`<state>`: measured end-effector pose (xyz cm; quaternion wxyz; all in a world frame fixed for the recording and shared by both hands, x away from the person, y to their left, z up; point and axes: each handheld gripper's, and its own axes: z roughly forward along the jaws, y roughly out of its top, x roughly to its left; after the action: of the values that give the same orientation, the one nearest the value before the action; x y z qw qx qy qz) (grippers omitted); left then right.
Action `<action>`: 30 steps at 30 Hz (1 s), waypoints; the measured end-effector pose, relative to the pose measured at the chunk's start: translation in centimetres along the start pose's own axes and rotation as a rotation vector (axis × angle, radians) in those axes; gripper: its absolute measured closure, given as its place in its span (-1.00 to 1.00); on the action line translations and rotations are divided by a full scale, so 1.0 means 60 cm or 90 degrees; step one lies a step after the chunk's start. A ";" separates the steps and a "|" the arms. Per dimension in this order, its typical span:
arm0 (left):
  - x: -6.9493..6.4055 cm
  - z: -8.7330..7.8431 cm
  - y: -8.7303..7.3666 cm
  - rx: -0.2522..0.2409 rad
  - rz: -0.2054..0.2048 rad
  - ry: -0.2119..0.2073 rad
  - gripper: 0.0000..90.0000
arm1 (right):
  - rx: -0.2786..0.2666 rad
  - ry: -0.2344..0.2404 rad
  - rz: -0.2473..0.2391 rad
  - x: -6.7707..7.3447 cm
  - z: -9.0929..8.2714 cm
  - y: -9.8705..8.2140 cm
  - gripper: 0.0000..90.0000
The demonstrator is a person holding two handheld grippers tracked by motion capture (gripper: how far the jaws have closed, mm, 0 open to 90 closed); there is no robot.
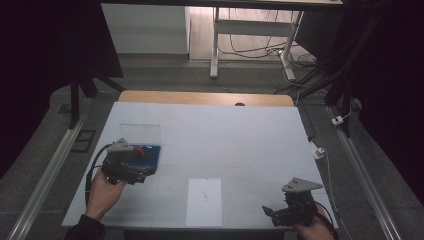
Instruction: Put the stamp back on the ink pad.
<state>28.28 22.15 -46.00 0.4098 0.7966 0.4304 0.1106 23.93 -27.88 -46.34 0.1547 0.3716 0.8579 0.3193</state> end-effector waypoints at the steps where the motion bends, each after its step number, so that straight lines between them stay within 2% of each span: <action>1: -0.003 -0.001 -0.001 0.001 0.002 -0.003 -1.00 | 0.000 0.000 0.000 0.000 0.000 0.000 -1.00; 5: -0.014 -0.005 -0.004 -0.003 0.005 -0.019 -1.00 | 0.000 0.000 0.000 0.000 0.000 0.000 -1.00; 13: -0.036 -0.010 -0.013 0.003 0.021 -0.035 -1.00 | 0.000 0.000 0.000 0.000 0.000 0.000 -1.00; 20: -0.049 -0.020 -0.028 0.005 0.023 -0.042 -1.00 | -0.001 0.000 0.000 0.000 0.000 0.000 -1.00; 30: -0.058 -0.031 -0.049 0.008 0.022 -0.041 -1.00 | -0.001 0.000 0.000 0.000 0.000 0.000 -1.00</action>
<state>23.43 21.38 -46.40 0.4164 0.8096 0.4040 0.0892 23.91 -27.88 -46.33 0.1551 0.3714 0.8578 0.3197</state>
